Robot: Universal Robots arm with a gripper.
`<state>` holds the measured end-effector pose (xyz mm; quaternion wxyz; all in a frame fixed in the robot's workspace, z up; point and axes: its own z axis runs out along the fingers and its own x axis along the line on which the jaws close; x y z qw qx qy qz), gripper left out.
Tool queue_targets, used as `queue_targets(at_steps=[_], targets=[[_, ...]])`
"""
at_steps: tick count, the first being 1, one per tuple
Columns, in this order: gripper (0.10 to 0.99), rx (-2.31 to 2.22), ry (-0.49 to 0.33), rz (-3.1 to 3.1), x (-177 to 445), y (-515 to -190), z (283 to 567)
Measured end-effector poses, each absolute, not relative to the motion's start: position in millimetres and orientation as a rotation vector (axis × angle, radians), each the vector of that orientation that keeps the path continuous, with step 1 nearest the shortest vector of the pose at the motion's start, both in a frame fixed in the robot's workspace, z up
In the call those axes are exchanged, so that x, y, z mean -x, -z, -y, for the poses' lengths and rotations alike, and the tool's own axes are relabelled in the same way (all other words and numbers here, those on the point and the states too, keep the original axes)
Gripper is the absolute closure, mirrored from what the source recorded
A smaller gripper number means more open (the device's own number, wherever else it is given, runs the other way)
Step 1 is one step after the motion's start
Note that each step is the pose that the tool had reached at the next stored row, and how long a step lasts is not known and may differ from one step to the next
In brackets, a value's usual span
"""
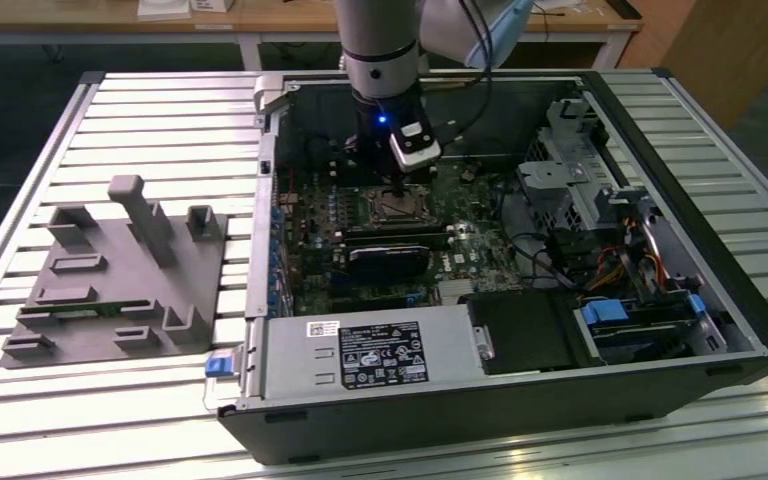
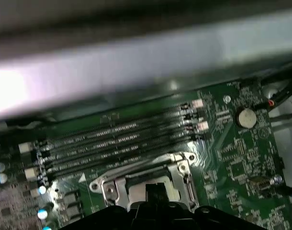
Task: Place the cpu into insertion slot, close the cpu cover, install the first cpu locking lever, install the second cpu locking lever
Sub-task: 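Install the first cpu locking lever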
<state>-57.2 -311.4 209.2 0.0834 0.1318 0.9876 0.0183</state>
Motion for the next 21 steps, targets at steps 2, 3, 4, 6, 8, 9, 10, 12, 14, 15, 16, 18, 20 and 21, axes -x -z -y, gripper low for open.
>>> queue_targets(at_steps=[2,3,4,6,8,9,10,12,14,15,16,18,20,21], targets=[[0.980,-0.392,-0.047,-2.948,57.2,-209.2,315.9],[0.980,-0.392,-0.043,-2.947,57.2,-209.1,318.2],[0.980,-0.392,-0.039,-2.947,57.2,-209.0,320.1],[0.980,-0.391,-0.029,-2.946,57.2,-208.9,322.6],[0.980,-0.390,-0.025,-2.946,57.2,-208.8,323.3],[0.980,-0.390,-0.024,-2.946,57.2,-208.9,323.3],[0.980,-0.390,-0.024,-2.946,57.2,-208.9,323.3],[0.980,-0.390,-0.023,-2.946,57.2,-208.9,323.4],[0.980,-0.390,-0.023,-2.946,57.2,-210.6,323.4],[0.980,-0.390,-0.023,-2.946,57.2,-212.3,323.3],[0.980,-0.390,-0.023,-2.946,57.2,-214.7,323.4],[0.980,-0.390,-0.024,-2.946,57.2,-220.3,323.3],[0.980,-0.390,-0.023,-2.946,57.2,-225.4,323.3],[0.980,-0.390,-0.023,-2.946,57.2,-227.0,323.4]])
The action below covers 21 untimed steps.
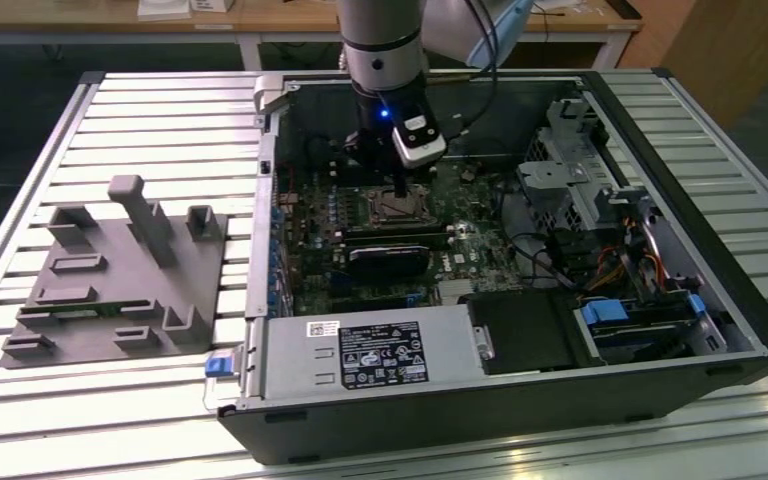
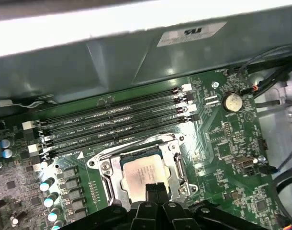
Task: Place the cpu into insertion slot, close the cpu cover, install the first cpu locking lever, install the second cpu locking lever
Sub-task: 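Install the first cpu locking lever, then install the second cpu locking lever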
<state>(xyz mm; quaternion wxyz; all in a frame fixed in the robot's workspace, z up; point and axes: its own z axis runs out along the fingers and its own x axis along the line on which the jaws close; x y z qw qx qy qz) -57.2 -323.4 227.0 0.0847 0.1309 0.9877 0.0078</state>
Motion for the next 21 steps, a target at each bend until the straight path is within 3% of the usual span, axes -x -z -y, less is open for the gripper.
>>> queue_targets(at_steps=[21], targets=[[0.980,-0.390,-0.023,-2.946,57.3,-231.8,329.9]])
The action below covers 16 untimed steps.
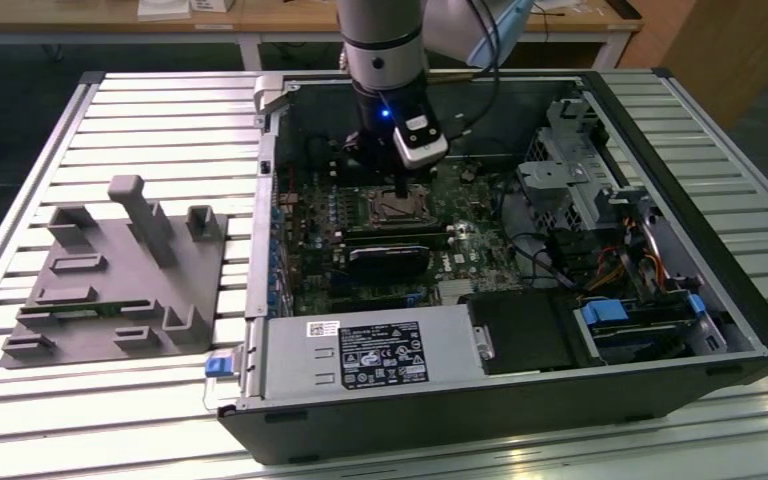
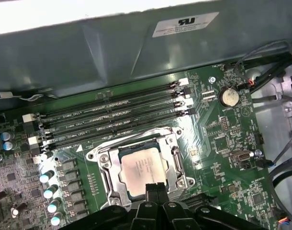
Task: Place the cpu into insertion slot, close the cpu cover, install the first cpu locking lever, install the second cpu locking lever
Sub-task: 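Install the second cpu locking lever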
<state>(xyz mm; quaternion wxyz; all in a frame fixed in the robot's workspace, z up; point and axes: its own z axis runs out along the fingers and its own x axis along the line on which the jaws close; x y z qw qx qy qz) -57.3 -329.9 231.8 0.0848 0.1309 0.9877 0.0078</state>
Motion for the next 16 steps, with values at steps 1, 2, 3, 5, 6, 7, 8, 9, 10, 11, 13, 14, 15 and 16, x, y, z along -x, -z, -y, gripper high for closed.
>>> queue_targets(at_steps=[1,2,3,5,6,7,8,9,10,11,13,14,15,16], targets=[[0.980,-0.390,-0.023,-2.946,57.2,-233.5,329.9],[0.980,-0.390,-0.023,-2.946,57.2,-235.2,329.9],[0.980,-0.390,-0.023,-2.946,57.2,-236.5,329.9],[0.980,-0.390,-0.024,-2.946,57.2,-236.8,329.9],[0.980,-0.390,-0.024,-2.946,57.2,-236.8,329.9],[0.980,-0.390,-0.024,-2.946,57.2,-236.8,329.9],[0.980,-0.390,-0.024,-2.946,57.2,-236.9,329.9],[0.980,-0.390,-0.023,-2.948,57.1,-236.9,329.9],[0.980,-0.391,-0.022,-2.954,56.6,-236.8,329.9],[0.980,-0.392,-0.020,-2.963,55.6,-236.8,330.0],[0.980,-0.395,-0.016,-2.986,53.4,-236.5,330.4],[0.980,-0.397,-0.014,-2.997,52.5,-236.4,330.9],[0.980,-0.398,-0.012,-3.006,51.7,-236.4,331.9],[0.980,-0.398,-0.011,-3.009,51.2,-236.4,333.1]])
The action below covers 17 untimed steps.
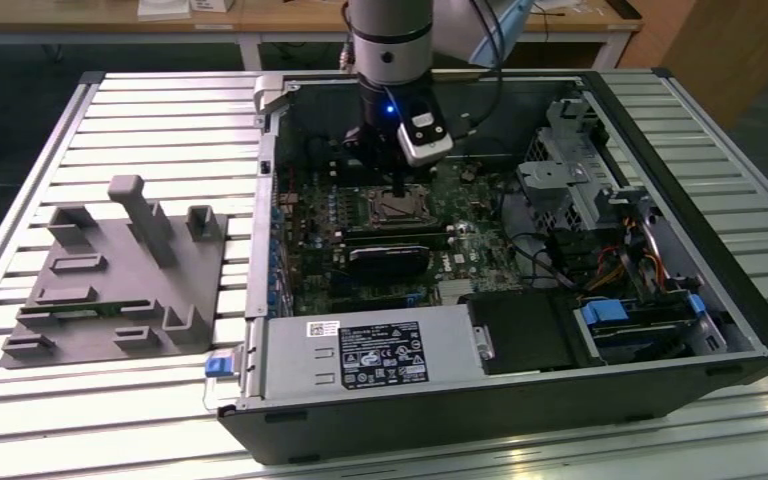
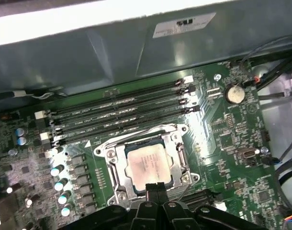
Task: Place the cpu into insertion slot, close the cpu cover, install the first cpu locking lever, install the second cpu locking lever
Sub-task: 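Install the second cpu locking lever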
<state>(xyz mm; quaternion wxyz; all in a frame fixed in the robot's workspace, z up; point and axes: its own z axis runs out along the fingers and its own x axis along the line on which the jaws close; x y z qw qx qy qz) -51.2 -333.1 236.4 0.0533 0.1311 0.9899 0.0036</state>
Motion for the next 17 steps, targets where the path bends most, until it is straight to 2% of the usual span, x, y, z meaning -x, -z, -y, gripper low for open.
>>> queue_targets(at_steps=[17], targets=[[0.980,-0.407,-0.010,-3.013,48.4,-236.3,347.5]])
